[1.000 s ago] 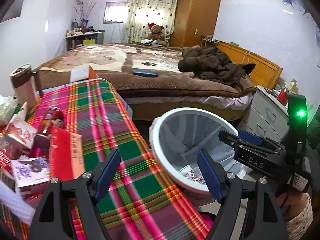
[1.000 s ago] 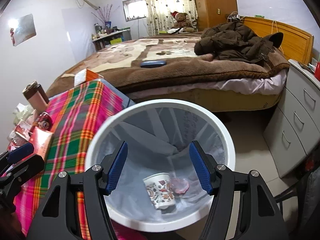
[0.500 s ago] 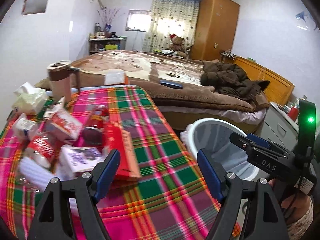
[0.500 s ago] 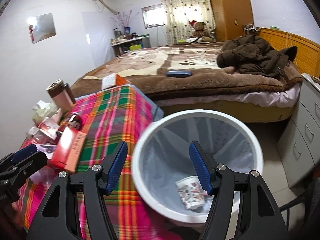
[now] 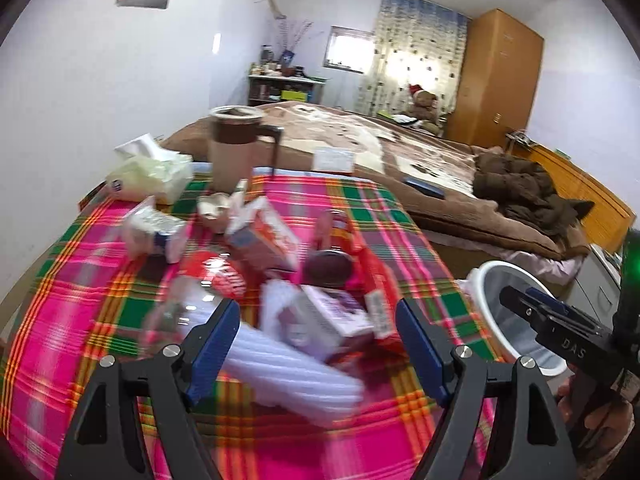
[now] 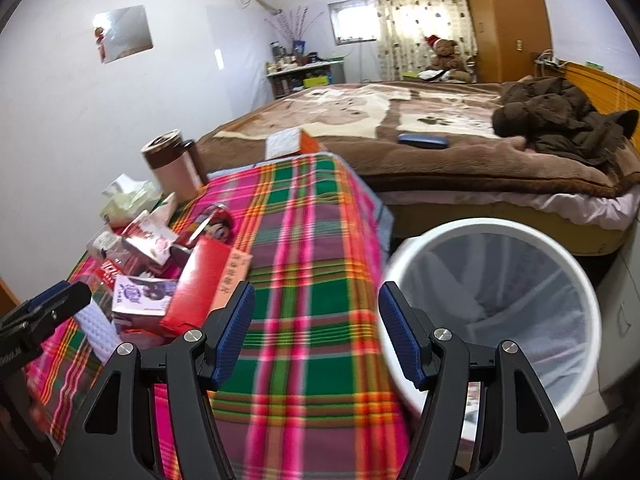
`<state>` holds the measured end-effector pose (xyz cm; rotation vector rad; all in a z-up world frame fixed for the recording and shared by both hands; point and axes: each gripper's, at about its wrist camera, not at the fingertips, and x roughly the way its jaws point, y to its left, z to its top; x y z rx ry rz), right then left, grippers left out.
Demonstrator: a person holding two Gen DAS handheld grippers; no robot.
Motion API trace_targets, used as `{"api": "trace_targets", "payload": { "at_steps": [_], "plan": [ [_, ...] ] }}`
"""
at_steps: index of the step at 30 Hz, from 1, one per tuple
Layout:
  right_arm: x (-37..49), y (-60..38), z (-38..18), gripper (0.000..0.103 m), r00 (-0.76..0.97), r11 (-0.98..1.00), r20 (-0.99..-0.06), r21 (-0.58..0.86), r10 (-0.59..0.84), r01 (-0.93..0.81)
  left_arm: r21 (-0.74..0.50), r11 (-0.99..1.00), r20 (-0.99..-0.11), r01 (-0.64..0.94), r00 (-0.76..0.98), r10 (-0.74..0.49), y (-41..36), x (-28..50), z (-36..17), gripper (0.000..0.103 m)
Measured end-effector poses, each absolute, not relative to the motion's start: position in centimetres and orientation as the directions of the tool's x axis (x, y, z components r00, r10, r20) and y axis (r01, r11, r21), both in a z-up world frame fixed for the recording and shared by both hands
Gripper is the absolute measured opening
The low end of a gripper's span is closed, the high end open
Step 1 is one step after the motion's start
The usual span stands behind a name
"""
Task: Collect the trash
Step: 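Move both open tools back over the cluttered table, then grasp the red medicine box with the right tool while the left tool grasps the clear Coca-Cola bottle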
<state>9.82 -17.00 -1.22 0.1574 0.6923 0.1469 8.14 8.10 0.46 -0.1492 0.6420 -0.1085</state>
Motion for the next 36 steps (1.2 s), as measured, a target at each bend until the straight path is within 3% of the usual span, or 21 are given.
{"api": "trace_targets", "payload": {
  "at_steps": [13, 15, 31, 36],
  "plan": [
    [12.8, -12.3, -2.1, 0.066, 0.696, 0.956, -0.661, 0.253, 0.281, -0.146, -0.154, 0.988, -0.622, -0.031, 0.779, -0.073, 14.5, 10.3, -0.1, 0.082],
    [13.4, -11.8, -2.3, 0.071, 0.68, 0.951, -0.67, 0.266, 0.298, -0.156, -0.165, 0.985, -0.636, -0.046, 0.769, -0.07, 15.4, 10.8, -0.5, 0.082],
    [16.1, -9.8, -4.1, 0.073, 0.596, 0.952, -0.744, 0.261, 0.302, -0.157, -0.247, 0.969, -0.732, -0.001, 0.655, -0.186, 17.0, 15.5, -3.6, 0.085],
    [16.6, -9.5, -4.9, 0.073, 0.566, 0.954, -0.768, 0.26, 0.299, -0.152, -0.226, 0.974, -0.749, -0.006, 0.64, -0.17, 16.6, 15.8, -4.0, 0.085]
  ]
}}
